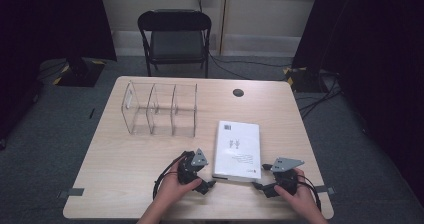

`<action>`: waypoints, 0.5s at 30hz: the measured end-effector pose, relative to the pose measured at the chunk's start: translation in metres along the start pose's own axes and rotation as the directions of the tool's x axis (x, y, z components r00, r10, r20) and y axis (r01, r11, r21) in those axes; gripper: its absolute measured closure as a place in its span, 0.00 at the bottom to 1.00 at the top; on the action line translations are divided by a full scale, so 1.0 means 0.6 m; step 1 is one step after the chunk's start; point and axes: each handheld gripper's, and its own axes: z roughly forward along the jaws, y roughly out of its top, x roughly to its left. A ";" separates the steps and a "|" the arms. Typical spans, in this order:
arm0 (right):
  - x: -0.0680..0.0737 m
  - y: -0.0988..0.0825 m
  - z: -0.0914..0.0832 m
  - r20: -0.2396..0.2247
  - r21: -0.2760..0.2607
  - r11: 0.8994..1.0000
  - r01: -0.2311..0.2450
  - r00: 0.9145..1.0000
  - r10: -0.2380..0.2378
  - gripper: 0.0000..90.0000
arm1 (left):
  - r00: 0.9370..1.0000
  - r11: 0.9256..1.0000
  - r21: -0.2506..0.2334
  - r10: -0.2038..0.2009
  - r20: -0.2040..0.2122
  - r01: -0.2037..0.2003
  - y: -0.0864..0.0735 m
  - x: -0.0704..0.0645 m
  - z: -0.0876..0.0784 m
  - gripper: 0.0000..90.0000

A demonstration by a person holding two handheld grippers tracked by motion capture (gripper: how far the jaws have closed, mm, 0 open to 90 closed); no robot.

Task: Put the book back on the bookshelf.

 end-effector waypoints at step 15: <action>0.007 0.004 0.005 0.003 0.013 1.000 -0.005 1.000 0.005 0.16 | 1.000 1.000 0.022 0.002 0.008 -0.003 0.008 -0.006 0.003 0.00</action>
